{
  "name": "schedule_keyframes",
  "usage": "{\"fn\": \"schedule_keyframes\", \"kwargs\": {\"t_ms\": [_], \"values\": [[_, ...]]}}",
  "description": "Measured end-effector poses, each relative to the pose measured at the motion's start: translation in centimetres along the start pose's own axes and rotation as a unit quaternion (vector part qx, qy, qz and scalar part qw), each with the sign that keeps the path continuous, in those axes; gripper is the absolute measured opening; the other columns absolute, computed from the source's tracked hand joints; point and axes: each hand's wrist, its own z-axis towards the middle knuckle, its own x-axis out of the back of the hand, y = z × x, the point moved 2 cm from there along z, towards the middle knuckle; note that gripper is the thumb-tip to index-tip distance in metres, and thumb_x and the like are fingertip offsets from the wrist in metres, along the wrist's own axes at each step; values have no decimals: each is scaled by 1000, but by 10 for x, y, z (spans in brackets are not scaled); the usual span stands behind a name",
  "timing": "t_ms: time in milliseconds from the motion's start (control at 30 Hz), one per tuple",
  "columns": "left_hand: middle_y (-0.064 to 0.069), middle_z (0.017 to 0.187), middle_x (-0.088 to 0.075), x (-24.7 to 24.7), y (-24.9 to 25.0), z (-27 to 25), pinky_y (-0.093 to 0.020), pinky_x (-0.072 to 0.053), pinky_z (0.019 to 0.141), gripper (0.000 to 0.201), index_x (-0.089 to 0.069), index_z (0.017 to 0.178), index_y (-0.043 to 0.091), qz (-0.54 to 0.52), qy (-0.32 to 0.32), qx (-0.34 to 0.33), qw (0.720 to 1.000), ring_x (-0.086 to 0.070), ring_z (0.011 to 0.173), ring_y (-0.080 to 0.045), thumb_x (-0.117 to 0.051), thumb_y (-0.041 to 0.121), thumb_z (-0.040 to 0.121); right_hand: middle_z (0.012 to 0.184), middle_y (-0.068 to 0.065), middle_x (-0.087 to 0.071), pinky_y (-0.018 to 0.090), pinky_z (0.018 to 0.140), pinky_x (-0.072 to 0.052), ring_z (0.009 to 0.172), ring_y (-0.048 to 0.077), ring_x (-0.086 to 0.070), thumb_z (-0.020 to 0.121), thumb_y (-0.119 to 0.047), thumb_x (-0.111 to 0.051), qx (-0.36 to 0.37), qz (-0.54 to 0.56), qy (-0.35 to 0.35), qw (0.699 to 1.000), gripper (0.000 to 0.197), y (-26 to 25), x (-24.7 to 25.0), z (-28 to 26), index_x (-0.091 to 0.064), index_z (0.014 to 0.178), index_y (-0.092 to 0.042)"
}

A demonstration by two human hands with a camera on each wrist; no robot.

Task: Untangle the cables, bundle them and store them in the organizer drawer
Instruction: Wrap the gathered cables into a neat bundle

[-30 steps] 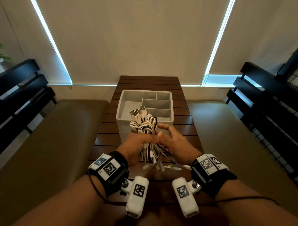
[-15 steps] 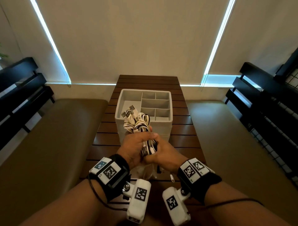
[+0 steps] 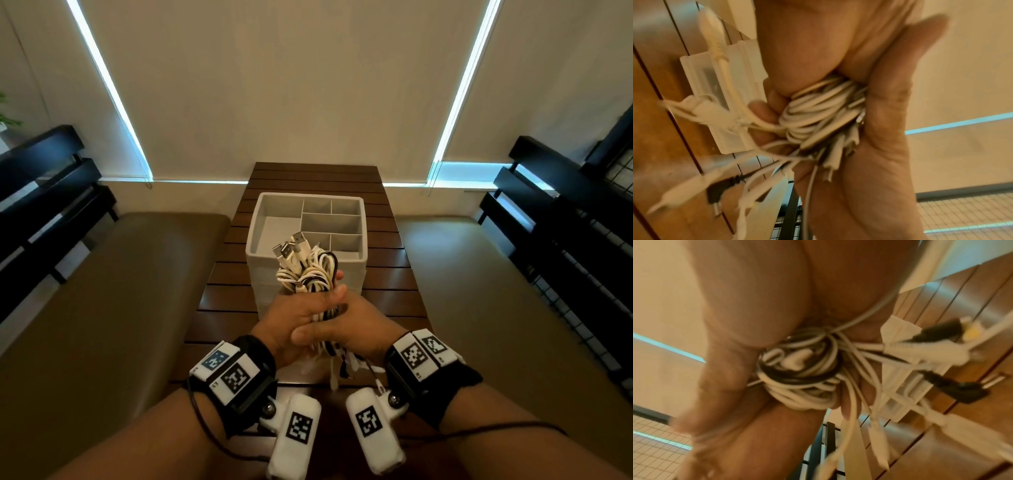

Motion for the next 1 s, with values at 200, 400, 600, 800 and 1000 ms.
{"fn": "schedule_keyframes", "kwargs": {"t_ms": [200,400,600,800,1000], "values": [[-18,109,-66,-2,-2,-1,-37,-54,78,54,-64,124,8,1,-28,26,999,-62,101,-29,-75,18,71,87,-4,-73,29,76,-55,88,9,-69,66,8,-65,35,-60,91,993,44,14,-1,4,-69,95,-24],[-18,117,-66,2,2,-1,-41,-56,82,62,-67,115,7,18,-110,16,994,-63,103,-29,-87,19,57,96,3,-72,36,77,-57,94,20,-69,59,0,-64,21,-45,77,996,50,17,-4,4,-66,105,-18],[-7,83,-70,1,3,8,-32,-56,73,55,-75,100,12,-96,-126,-19,987,-68,78,-19,-88,13,47,76,4,-69,30,53,-52,64,18,-69,58,8,-66,-3,-22,80,997,53,12,-1,6,-59,106,-14],[-12,75,-64,-2,-5,10,-34,-53,71,18,-69,80,9,-82,-4,-16,996,-65,67,-24,-67,7,63,79,15,-70,53,67,-57,77,37,-70,55,2,-66,17,-69,91,993,41,15,-2,9,-68,93,-13],[-9,82,-68,-4,-2,13,-33,-56,69,18,-74,83,11,-75,-20,-7,997,-67,72,-21,-70,10,65,74,-1,-71,26,60,-55,72,11,-70,60,4,-69,18,-134,129,982,40,6,4,5,-67,95,-15]]}}
